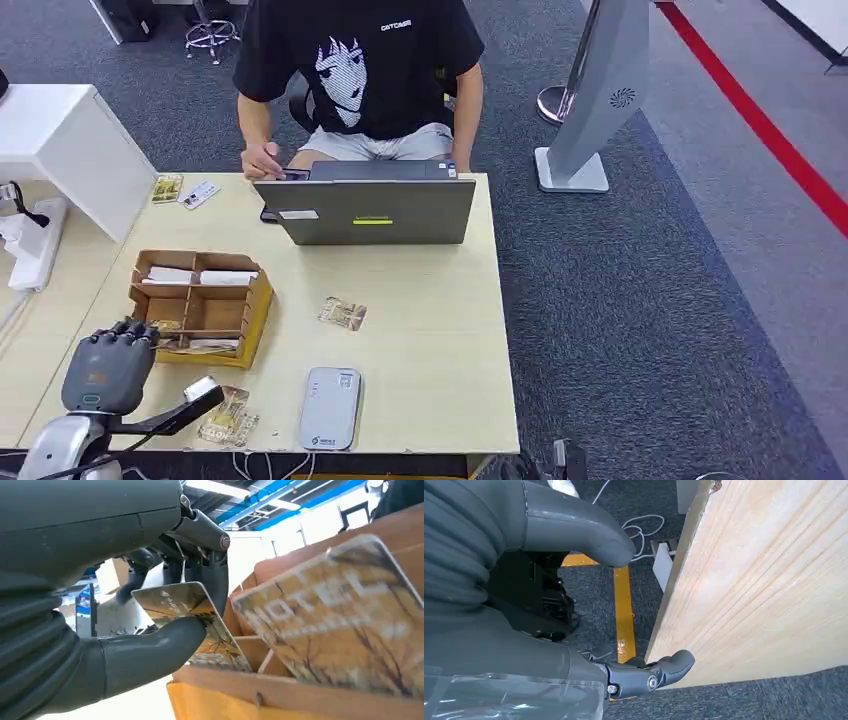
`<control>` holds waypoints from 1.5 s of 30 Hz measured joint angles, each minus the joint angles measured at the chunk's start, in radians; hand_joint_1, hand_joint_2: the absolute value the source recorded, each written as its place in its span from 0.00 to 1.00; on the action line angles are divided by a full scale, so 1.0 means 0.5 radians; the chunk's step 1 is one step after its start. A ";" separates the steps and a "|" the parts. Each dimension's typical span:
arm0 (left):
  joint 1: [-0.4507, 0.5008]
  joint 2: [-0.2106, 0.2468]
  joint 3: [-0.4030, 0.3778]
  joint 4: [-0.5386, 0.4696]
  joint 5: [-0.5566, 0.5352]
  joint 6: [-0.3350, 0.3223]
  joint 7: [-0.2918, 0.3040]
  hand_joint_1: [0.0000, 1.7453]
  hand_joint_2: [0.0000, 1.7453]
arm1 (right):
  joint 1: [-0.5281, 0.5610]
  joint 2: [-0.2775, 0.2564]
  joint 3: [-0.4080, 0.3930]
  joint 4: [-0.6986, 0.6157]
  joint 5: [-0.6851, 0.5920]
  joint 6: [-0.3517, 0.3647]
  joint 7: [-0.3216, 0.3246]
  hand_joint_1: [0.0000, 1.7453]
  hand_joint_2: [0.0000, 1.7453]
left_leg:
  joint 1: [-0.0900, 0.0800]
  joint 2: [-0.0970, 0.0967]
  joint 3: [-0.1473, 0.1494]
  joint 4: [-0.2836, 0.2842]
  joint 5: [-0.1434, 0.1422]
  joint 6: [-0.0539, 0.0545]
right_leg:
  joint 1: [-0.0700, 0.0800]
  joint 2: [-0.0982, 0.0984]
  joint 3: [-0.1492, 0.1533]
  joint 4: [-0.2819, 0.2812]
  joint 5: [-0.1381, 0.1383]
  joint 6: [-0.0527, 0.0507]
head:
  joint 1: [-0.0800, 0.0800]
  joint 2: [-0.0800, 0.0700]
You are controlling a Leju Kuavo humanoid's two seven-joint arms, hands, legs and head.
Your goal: Pass the card to the sensor for recognition and then transmit it.
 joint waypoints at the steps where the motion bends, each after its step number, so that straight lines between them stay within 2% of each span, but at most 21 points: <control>1: 0.000 -0.001 0.000 -0.014 0.011 0.001 0.000 1.00 1.00 | 0.000 0.000 -0.001 0.000 0.000 0.000 0.000 0.00 1.00 | 0.000 0.000 0.000 0.000 0.000 0.000 | 0.000 0.000 0.000 0.000 0.000 0.000 | 0.000 0.000; 4: 0.000 -0.002 0.002 -0.066 0.060 0.001 -0.012 1.00 1.00 | 0.000 0.000 0.000 0.000 0.002 0.000 0.004 0.00 1.00 | 0.000 0.000 0.000 0.000 0.000 0.000 | 0.000 0.000 0.000 0.000 0.000 0.000 | 0.000 0.000; 9: -0.006 -0.015 0.010 -0.296 0.143 -0.071 -0.037 1.00 1.00 | 0.000 0.001 -0.001 0.000 0.006 -0.002 0.005 0.00 1.00 | 0.000 0.000 0.000 0.000 0.000 0.000 | 0.000 0.000 0.000 0.000 0.000 0.000 | 0.000 0.000; 16: -0.075 -0.028 0.010 -0.565 0.085 -0.188 -0.007 1.00 1.00 | -0.001 0.000 0.005 0.001 0.027 -0.006 0.014 0.00 1.00 | 0.000 0.000 0.000 0.000 0.000 0.000 | 0.000 0.000 0.000 0.000 0.000 0.000 | -0.001 0.000; 25: -0.308 0.028 0.009 -0.536 -0.017 -0.291 0.140 1.00 1.00 | -0.008 0.000 0.042 0.011 0.060 -0.018 0.024 0.00 1.00 | 0.000 0.000 0.001 0.000 0.000 0.000 | 0.000 0.000 0.000 0.001 0.000 -0.001 | -0.001 0.000; 40: -0.464 0.016 -0.005 -0.474 -0.066 -0.345 0.182 1.00 1.00 | -0.018 0.000 0.069 0.037 0.076 -0.023 0.029 0.00 1.00 | 0.000 0.001 0.000 0.000 0.000 0.000 | 0.000 0.001 -0.001 0.000 0.001 0.000 | 0.000 0.000; 41: -0.465 0.016 -0.007 -0.474 -0.063 -0.345 0.182 0.84 1.00 | -0.019 0.000 0.069 0.038 0.075 -0.023 0.029 0.00 1.00 | 0.000 0.001 0.001 0.000 0.000 0.000 | 0.000 0.001 -0.001 0.000 0.001 0.000 | 0.000 0.000; 42: -0.464 0.015 -0.007 -0.474 -0.060 -0.345 0.182 0.06 1.00 | -0.019 0.000 0.069 0.038 0.074 -0.023 0.029 0.00 1.00 | 0.000 0.001 0.000 0.000 0.000 0.000 | 0.000 0.001 -0.001 0.000 0.001 0.000 | -0.001 0.000; 43: -0.462 0.015 -0.007 -0.474 -0.056 -0.345 0.182 0.06 1.00 | -0.019 0.000 0.069 0.038 0.072 -0.023 0.029 0.00 1.00 | 0.000 0.001 0.000 0.000 0.000 0.000 | 0.000 0.001 -0.001 0.000 0.001 0.000 | 0.000 0.000; 44: -0.460 0.013 -0.007 -0.474 -0.047 -0.345 0.182 0.00 1.00 | -0.018 0.000 0.069 0.039 0.069 -0.022 0.028 0.00 1.00 | 0.000 0.001 0.000 0.000 0.000 0.000 | 0.000 0.001 -0.001 0.000 0.001 0.000 | -0.001 0.000; 45: -0.456 0.011 -0.007 -0.475 -0.032 -0.347 0.182 0.00 1.00 | -0.018 0.000 0.069 0.039 0.065 -0.022 0.028 0.00 1.00 | 0.000 0.001 0.000 0.000 0.000 0.000 | 0.000 0.001 -0.001 0.000 0.000 -0.001 | 0.000 0.000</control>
